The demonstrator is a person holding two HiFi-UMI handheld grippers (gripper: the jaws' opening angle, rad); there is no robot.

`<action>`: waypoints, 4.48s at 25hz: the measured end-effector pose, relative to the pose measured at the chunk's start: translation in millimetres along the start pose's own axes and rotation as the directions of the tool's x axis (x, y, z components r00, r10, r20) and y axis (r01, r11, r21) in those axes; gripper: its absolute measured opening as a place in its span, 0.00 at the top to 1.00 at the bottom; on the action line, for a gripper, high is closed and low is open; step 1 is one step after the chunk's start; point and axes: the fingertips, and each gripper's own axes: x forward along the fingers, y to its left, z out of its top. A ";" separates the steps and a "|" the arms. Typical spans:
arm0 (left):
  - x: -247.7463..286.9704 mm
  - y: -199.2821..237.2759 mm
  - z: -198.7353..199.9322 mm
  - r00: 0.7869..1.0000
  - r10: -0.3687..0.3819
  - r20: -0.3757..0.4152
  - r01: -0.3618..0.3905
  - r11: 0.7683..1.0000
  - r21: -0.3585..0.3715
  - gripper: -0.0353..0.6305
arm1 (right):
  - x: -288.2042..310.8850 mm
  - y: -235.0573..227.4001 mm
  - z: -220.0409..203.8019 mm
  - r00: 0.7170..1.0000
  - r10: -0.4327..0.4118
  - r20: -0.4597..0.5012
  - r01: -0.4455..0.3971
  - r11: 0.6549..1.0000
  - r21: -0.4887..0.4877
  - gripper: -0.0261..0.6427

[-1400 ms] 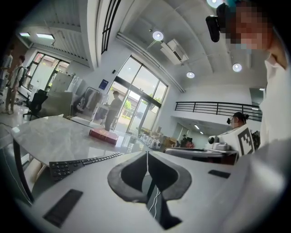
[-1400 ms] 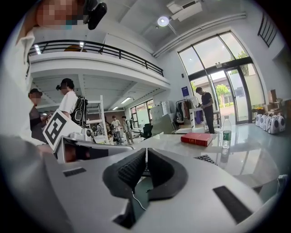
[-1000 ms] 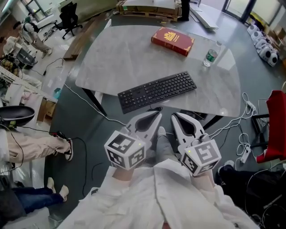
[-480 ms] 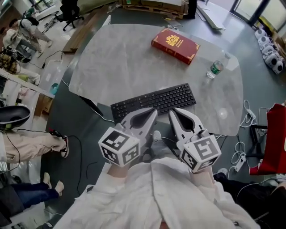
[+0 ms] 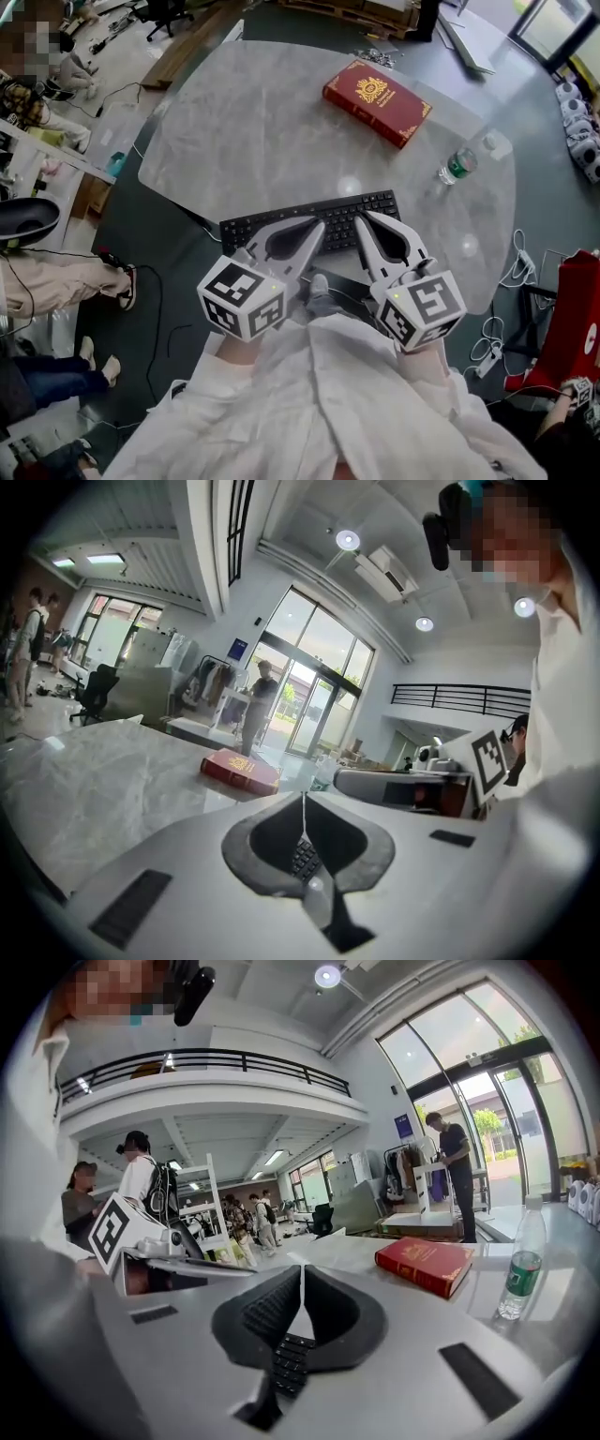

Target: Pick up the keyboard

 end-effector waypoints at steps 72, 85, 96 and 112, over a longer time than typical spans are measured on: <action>-70.6 162.6 -132.0 0.942 0.198 -0.270 -0.270 0.926 -0.264 0.92 | 112.9 54.0 -121.1 0.924 0.202 -0.324 -0.160 0.975 0.151 0.91; -78.5 181.3 -150.7 0.925 0.218 -0.310 -0.314 0.901 -0.301 0.82 | 112.5 48.2 -133.5 0.916 0.191 -0.351 -0.143 0.977 0.159 0.91; -87.8 197.5 -164.7 0.898 0.264 -0.353 -0.375 0.878 -0.296 0.66 | 112.5 42.5 -138.1 0.910 0.194 -0.366 -0.142 0.976 0.165 0.91; -107.1 219.4 -190.9 0.848 0.302 -0.436 -0.454 0.838 -0.302 0.52 | 112.1 38.0 -137.4 0.913 0.168 -0.372 -0.113 0.980 0.165 0.91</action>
